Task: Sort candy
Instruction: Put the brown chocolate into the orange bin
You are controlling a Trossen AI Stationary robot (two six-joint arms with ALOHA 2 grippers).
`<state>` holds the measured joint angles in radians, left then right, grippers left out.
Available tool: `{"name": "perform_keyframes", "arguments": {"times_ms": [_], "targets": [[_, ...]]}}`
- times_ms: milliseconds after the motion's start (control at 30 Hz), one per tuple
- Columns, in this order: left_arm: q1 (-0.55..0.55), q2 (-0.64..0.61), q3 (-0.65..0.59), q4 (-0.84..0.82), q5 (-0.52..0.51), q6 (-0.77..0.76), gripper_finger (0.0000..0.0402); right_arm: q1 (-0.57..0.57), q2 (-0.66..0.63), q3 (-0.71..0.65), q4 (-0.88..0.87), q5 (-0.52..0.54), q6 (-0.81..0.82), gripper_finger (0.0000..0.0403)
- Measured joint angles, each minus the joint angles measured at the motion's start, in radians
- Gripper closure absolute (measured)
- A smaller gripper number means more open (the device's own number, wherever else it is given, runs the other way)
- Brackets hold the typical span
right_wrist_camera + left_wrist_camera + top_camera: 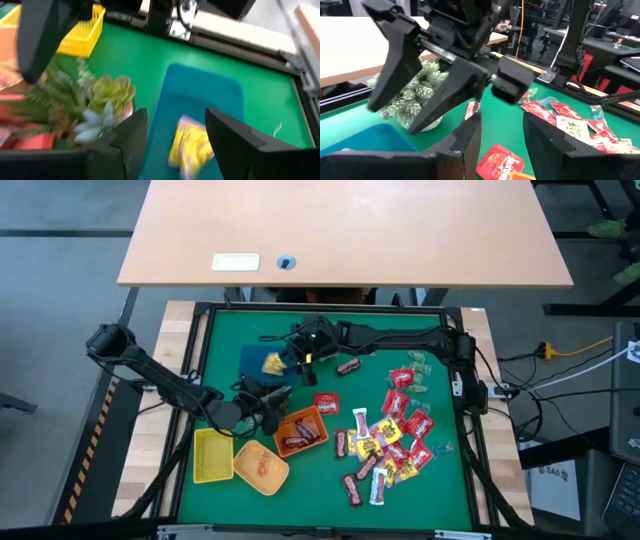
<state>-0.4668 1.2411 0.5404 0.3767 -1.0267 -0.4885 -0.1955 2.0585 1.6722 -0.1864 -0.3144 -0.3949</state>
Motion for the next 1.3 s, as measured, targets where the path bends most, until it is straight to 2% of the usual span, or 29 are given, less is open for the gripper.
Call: {"name": "perform_keyframes", "arguments": {"times_ms": [200,367,567,767,1067,1167,1300], "targets": [[-0.016,0.000,0.000,0.000,0.000,-0.032,0.0270,0.000,-0.115,0.001,-0.342,0.085,0.001,0.0200],[-0.018,0.000,0.001,0.000,0.000,-0.033,0.0270,0.001,-0.198,0.001,-0.630,0.087,-0.053,0.0213],[-0.018,0.000,0.001,0.002,0.000,-0.051,0.0270,0.007,-0.226,0.001,-0.829,0.082,-0.066,0.0216],[-0.018,0.000,0.001,0.002,0.001,-0.060,0.0270,0.006,-0.226,-0.017,-0.921,0.079,-0.032,0.0216],[-0.019,0.000,0.001,0.002,0.000,-0.060,0.0270,0.006,-0.234,-0.188,-0.952,0.098,-0.032,0.0217],[-0.019,0.000,0.001,0.002,0.000,-0.060,0.0270,0.006,-0.234,-0.219,-0.897,0.171,-0.039,0.0217],[-0.019,0.000,0.001,0.002,0.000,-0.060,0.0270,-0.013,-0.234,-0.239,-0.823,0.349,-0.035,0.0217]]}}
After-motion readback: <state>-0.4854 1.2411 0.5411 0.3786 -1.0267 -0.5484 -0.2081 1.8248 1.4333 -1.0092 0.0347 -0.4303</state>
